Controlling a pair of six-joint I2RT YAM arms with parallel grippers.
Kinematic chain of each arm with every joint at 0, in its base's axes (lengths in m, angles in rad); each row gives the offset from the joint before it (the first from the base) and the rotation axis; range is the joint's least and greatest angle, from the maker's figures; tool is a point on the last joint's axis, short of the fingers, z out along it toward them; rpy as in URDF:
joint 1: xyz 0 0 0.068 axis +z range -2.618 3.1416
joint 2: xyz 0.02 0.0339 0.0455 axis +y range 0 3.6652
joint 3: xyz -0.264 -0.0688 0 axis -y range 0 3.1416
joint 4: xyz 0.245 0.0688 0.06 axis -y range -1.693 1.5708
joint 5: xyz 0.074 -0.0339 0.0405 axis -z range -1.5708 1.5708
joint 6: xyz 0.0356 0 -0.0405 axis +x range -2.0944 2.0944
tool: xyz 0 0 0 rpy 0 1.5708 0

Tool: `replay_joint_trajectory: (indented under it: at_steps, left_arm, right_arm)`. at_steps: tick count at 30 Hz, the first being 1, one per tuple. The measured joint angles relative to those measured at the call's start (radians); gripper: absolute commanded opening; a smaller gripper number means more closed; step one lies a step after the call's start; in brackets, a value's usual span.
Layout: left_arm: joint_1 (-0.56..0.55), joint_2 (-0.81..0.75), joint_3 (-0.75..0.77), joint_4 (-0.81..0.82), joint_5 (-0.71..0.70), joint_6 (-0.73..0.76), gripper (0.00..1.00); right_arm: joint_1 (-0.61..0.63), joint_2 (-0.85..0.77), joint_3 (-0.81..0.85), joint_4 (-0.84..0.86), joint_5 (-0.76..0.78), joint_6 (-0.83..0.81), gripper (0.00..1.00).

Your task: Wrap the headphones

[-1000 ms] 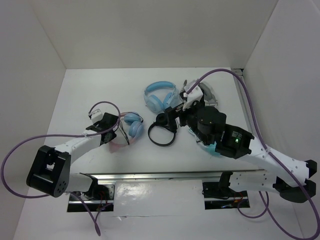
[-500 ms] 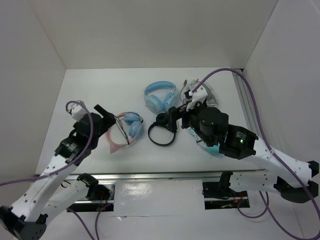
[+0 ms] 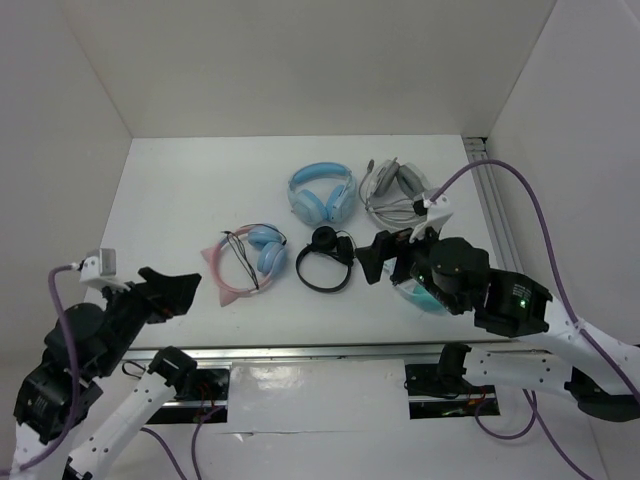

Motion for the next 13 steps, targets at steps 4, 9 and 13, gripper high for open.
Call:
replay_joint_trajectory:
  at_steps: [4,9,13]
  left_arm:
    - [-0.005,-0.084,0.009,-0.074,0.034,0.015,1.0]
    - [-0.005,-0.082,0.004,-0.121,0.068,0.018,1.0]
    - [-0.004,-0.082,-0.007,-0.143,0.089,0.019,1.0]
  right_arm:
    - [0.0,-0.051,-0.054,-0.032,0.0,0.047,1.0]
    - [0.0,-0.086,-0.09,-0.06,-0.001,0.069,1.0]
    - [0.0,-0.095,-0.09,-0.063,-0.001,0.071,1.0]
